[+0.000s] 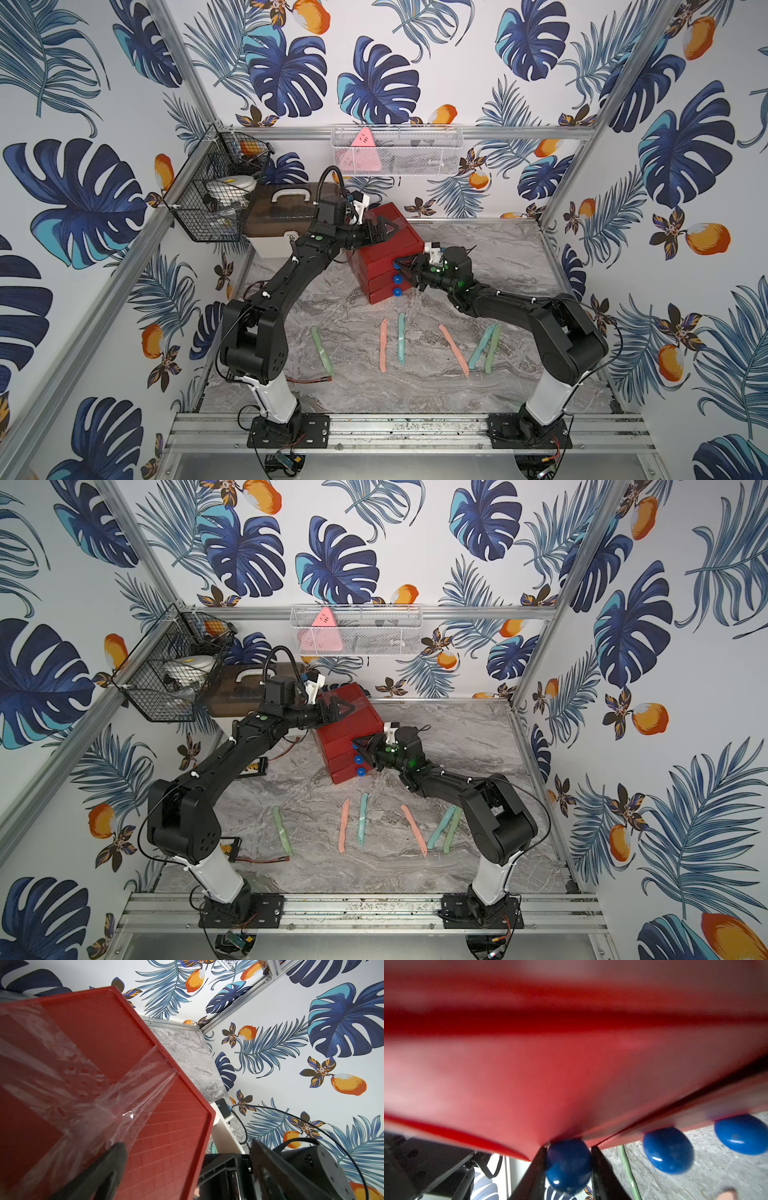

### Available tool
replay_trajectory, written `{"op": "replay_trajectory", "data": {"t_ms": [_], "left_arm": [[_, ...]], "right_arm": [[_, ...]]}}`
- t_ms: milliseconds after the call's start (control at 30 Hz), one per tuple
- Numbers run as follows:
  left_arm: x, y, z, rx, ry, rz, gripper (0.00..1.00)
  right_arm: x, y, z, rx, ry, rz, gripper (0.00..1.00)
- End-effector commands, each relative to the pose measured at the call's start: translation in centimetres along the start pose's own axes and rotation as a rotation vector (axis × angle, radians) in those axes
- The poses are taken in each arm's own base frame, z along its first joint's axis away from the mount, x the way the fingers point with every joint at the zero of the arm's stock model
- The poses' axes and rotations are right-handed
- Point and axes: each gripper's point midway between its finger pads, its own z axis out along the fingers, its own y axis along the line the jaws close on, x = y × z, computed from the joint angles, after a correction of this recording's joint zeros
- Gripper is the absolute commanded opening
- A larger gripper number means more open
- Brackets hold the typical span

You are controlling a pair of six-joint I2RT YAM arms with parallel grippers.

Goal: Place the fruit knives into the drawer by color
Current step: Open the drawer in the storage box.

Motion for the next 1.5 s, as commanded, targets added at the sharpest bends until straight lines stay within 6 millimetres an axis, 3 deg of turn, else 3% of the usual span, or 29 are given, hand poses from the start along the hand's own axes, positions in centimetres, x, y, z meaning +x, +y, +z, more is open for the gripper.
{"op": "replay_trajectory", "data": {"t_ms": [0, 133, 367, 400, 533, 833, 1000, 1267, 1367, 1467], "left_arm": [[4.5, 3.6, 0.6, -0.111, 0.15, -0.13, 0.99], [4.8, 3.9, 0.7, -0.113, 0.154, -0.133, 0.99], [4.8, 4.2, 1.1, -0.113, 0.158, -0.138, 0.99], [4.8, 4.3, 1.2, -0.113, 0.158, -0.138, 0.99], [4.6, 4.3, 1.4, -0.111, 0.157, -0.136, 0.99], [4.2, 4.2, 1.8, -0.102, 0.153, -0.137, 0.99], [4.0, 4.2, 1.9, -0.101, 0.155, -0.133, 0.99], [3.3, 3.9, 1.9, -0.098, 0.141, -0.133, 0.99], [2.5, 3.3, 1.8, -0.089, 0.125, -0.13, 0.99], [1.5, 2.4, 1.4, -0.081, 0.108, -0.121, 0.99]], "right_arm": [[-0.3, 1.8, 0.0, -0.06, -0.029, -0.037, 0.21], [0.0, 1.3, -0.4, -0.042, -0.026, -0.051, 0.15], [1.3, 0.0, -2.1, -0.016, -0.015, -0.031, 0.15], [2.7, -0.3, -2.2, -0.007, 0.01, -0.03, 0.15], [4.3, -1.2, -3.5, 0.017, 0.024, -0.029, 0.15], [6.1, -3.5, -5.8, 0.07, 0.028, -0.012, 0.17], [6.4, -3.4, -6.1, 0.064, 0.036, -0.005, 0.3], [6.0, -0.1, -7.0, 0.014, 0.015, -0.087, 0.78], [6.2, 0.6, -7.9, 0.02, 0.019, -0.104, 0.88], [6.6, 0.7, -9.2, 0.04, 0.031, -0.118, 0.91]]}}
